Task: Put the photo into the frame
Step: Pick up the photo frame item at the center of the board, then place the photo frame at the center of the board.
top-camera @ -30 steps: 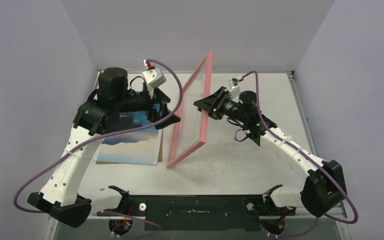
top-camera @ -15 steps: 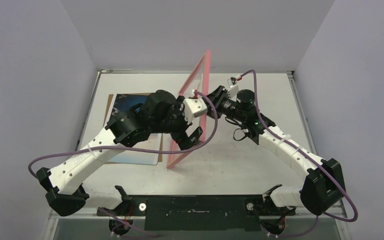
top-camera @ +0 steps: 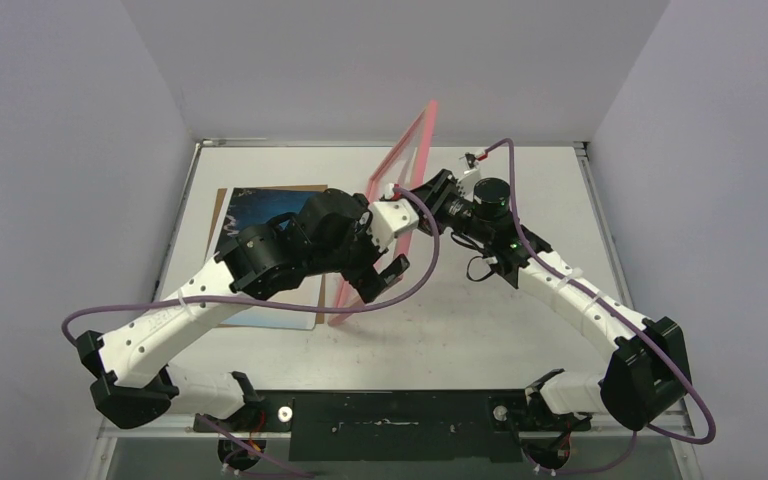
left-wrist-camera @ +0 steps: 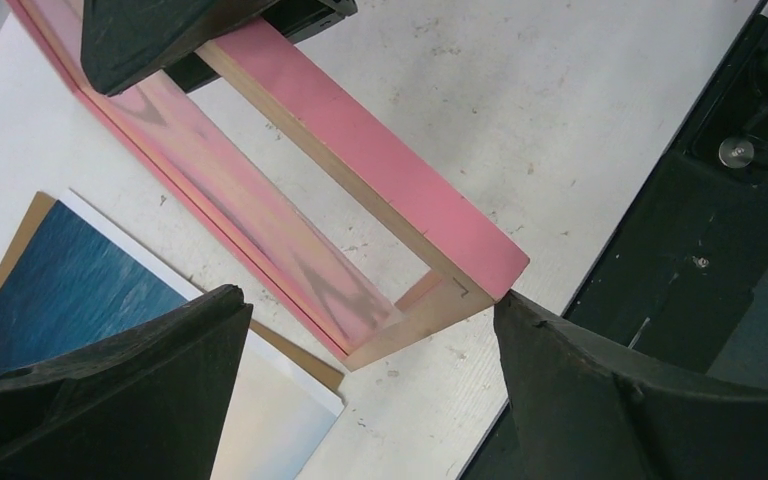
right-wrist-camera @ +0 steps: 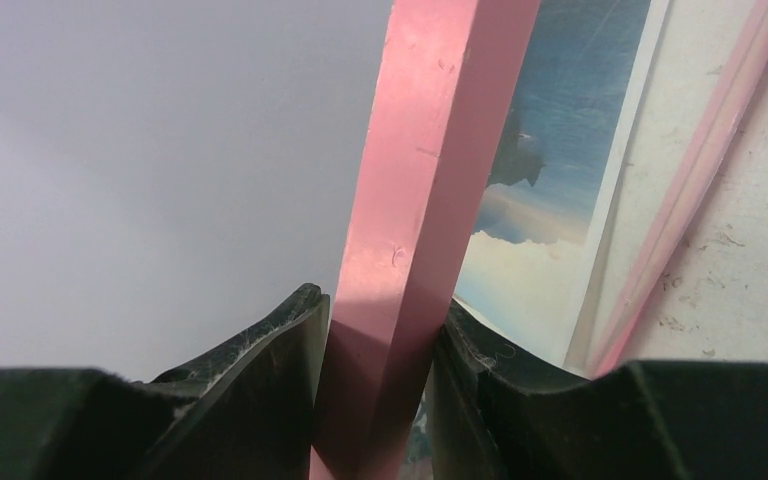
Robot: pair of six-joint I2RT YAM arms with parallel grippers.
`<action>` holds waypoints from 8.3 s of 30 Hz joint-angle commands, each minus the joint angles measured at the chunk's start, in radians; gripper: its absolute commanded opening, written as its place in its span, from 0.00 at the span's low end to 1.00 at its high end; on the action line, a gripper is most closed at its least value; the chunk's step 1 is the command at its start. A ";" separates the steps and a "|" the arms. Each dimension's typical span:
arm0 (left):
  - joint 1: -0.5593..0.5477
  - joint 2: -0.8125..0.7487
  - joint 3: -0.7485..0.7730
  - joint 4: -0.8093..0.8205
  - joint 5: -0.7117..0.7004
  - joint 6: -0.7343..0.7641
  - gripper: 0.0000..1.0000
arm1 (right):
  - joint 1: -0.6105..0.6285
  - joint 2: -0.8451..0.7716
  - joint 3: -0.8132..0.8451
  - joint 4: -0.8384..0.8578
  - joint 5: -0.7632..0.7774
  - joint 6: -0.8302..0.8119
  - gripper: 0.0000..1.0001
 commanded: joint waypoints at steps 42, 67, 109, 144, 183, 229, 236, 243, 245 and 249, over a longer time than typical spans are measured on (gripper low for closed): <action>0.120 0.071 0.108 0.036 0.036 -0.122 0.85 | 0.001 -0.030 0.026 0.064 -0.051 -0.068 0.36; 0.100 0.099 0.219 -0.024 0.052 -0.115 0.80 | -0.009 -0.038 0.012 0.075 -0.056 -0.062 0.36; 0.133 0.059 0.088 0.025 0.032 -0.147 0.83 | -0.017 -0.027 0.009 0.075 -0.067 -0.059 0.36; 0.064 0.044 0.092 0.001 -0.224 0.061 0.81 | -0.016 -0.041 -0.015 0.076 -0.055 -0.060 0.36; 0.070 0.096 0.097 -0.173 -0.105 0.022 0.31 | -0.023 -0.040 -0.008 0.079 -0.063 -0.057 0.40; 0.259 -0.075 0.040 0.100 -0.017 -0.106 0.00 | -0.194 -0.161 -0.251 -0.121 -0.118 -0.206 0.58; 0.259 -0.062 0.131 0.094 -0.009 -0.094 0.00 | -0.204 -0.101 -0.256 -0.254 -0.034 -0.352 0.40; 0.253 -0.072 0.185 0.159 -0.068 0.024 0.00 | -0.208 -0.005 -0.237 -0.375 0.103 -0.504 0.30; 0.254 -0.059 0.222 0.155 -0.090 0.044 0.00 | -0.212 0.042 -0.224 -0.397 0.134 -0.537 0.27; 0.257 -0.080 0.224 0.170 -0.107 0.048 0.00 | -0.214 0.143 -0.169 -0.467 0.213 -0.615 0.21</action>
